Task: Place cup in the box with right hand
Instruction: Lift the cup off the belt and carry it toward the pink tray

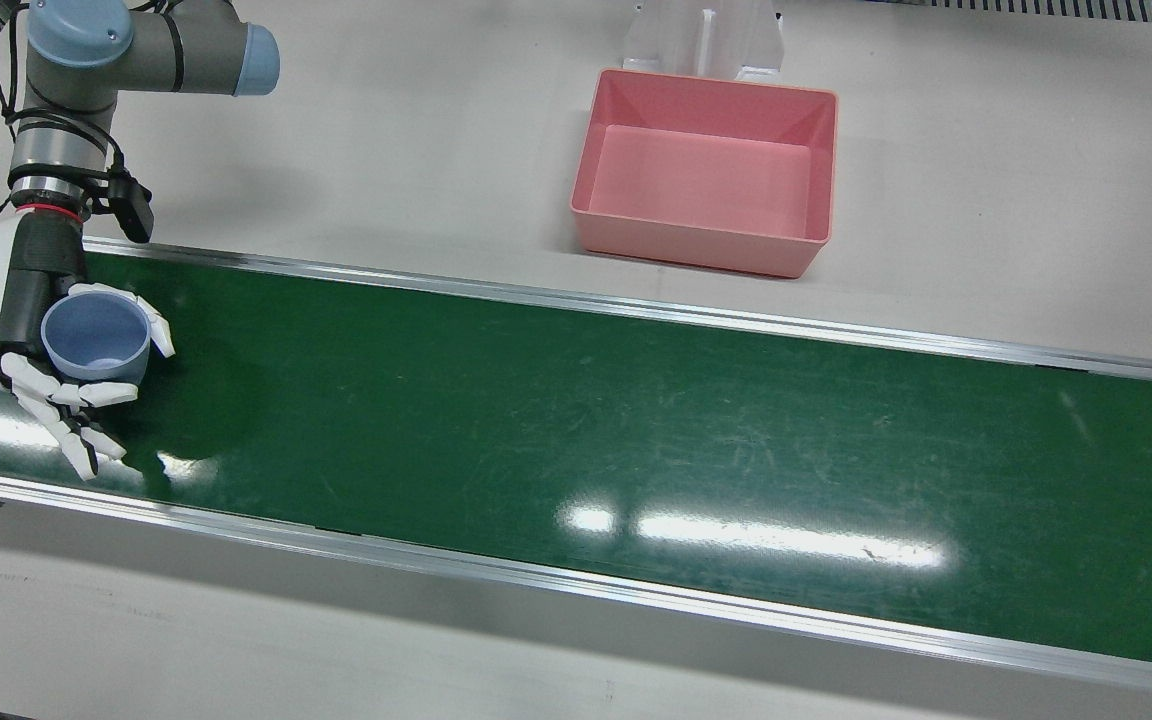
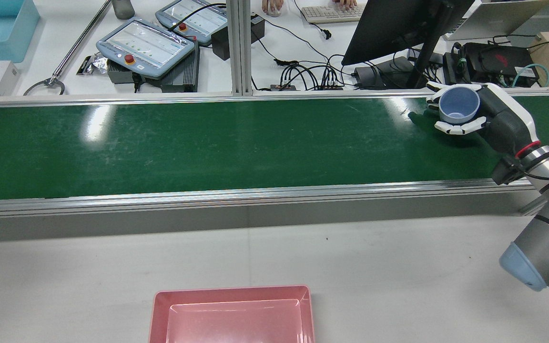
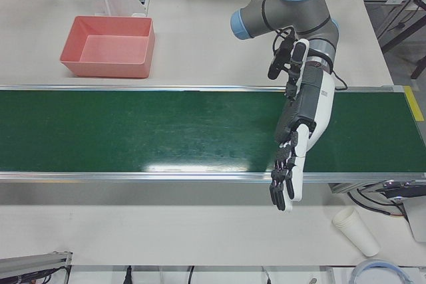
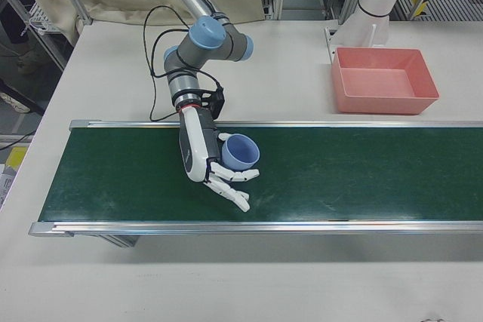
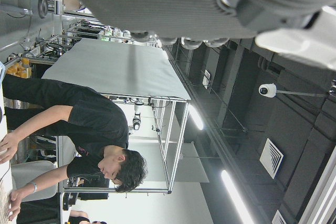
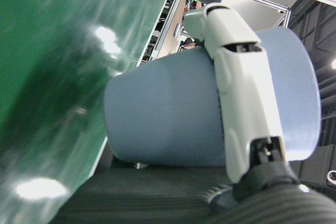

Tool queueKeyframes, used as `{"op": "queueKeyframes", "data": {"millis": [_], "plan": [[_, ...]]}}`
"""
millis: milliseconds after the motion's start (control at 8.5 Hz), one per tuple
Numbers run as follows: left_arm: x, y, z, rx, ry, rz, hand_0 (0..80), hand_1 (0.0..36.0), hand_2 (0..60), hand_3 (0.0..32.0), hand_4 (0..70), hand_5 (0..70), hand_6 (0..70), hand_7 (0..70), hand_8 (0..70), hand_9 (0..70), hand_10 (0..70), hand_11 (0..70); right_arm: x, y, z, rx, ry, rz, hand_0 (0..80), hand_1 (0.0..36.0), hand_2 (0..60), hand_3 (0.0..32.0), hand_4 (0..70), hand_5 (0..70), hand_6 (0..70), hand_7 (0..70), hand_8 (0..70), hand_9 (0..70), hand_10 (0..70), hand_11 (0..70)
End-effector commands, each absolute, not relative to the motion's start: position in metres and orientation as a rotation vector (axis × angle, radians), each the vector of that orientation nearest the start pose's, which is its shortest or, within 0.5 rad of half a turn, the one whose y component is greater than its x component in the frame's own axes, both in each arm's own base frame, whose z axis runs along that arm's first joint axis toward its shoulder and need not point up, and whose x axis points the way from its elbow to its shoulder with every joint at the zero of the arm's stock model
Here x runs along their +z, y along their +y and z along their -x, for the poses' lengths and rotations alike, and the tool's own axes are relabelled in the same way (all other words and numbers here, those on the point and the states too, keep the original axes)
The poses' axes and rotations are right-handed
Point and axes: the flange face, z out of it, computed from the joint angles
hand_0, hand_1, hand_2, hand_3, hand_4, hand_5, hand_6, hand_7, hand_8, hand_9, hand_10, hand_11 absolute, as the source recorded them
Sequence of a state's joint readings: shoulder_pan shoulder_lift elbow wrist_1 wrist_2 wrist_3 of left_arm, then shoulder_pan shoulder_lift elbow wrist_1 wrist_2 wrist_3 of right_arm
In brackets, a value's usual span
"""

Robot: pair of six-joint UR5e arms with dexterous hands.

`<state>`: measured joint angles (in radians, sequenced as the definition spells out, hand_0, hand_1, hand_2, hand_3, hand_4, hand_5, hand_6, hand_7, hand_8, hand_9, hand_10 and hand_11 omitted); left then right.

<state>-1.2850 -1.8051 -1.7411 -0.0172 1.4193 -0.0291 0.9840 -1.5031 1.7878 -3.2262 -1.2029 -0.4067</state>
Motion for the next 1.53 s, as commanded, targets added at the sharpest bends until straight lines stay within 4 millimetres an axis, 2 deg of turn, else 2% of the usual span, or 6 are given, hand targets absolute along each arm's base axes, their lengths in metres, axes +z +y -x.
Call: {"op": "queueKeyframes", "data": {"millis": [0, 235, 471, 941, 1176, 1412], "plan": [[0.472, -0.608, -0.024, -1.707, 2.607, 0.283, 0.0, 0.0, 0.0, 0.0, 0.0, 0.0, 0.0, 0.0, 0.0, 0.0, 0.0, 0.0, 0.47, -0.514, 0.112, -1.92, 2.788, 0.169, 80.0, 36.0, 60.0, 0.0, 26.7, 32.3, 54.1, 70.0, 70.0, 70.0, 68.8, 70.0], [0.472, -0.608, -0.024, -1.706, 2.606, 0.284, 0.0, 0.0, 0.0, 0.0, 0.0, 0.0, 0.0, 0.0, 0.0, 0.0, 0.0, 0.0, 0.422, -0.491, 0.111, -1.778, 2.859, 0.119, 80.0, 36.0, 60.0, 0.0, 22.2, 31.0, 52.2, 70.0, 70.0, 70.0, 64.8, 70.0], [0.472, -0.608, -0.024, -1.707, 2.607, 0.283, 0.0, 0.0, 0.0, 0.0, 0.0, 0.0, 0.0, 0.0, 0.0, 0.0, 0.0, 0.0, 0.378, -0.455, 0.141, -1.721, 2.936, -0.012, 80.0, 36.0, 60.0, 0.0, 20.9, 29.9, 50.5, 70.0, 70.0, 70.0, 60.6, 70.0], [0.472, -0.608, -0.024, -1.707, 2.607, 0.283, 0.0, 0.0, 0.0, 0.0, 0.0, 0.0, 0.0, 0.0, 0.0, 0.0, 0.0, 0.0, 0.301, -0.346, 0.298, -1.467, 3.241, -0.424, 80.0, 36.0, 60.0, 0.0, 18.9, 28.6, 48.6, 70.0, 70.0, 70.0, 54.7, 70.0], [0.472, -0.608, -0.024, -1.707, 2.607, 0.283, 0.0, 0.0, 0.0, 0.0, 0.0, 0.0, 0.0, 0.0, 0.0, 0.0, 0.0, 0.0, 0.293, -0.272, 0.369, -1.453, 3.289, -0.617, 80.0, 36.0, 60.0, 0.0, 21.4, 28.3, 48.3, 70.0, 70.0, 70.0, 55.0, 70.0], [0.472, -0.608, -0.024, -1.705, 2.609, 0.283, 0.0, 0.0, 0.0, 0.0, 0.0, 0.0, 0.0, 0.0, 0.0, 0.0, 0.0, 0.0, 0.289, -0.233, 0.402, -1.44, 3.334, -0.655, 80.0, 36.0, 60.0, 0.0, 20.8, 27.9, 47.6, 70.0, 70.0, 70.0, 52.8, 70.0]]}}
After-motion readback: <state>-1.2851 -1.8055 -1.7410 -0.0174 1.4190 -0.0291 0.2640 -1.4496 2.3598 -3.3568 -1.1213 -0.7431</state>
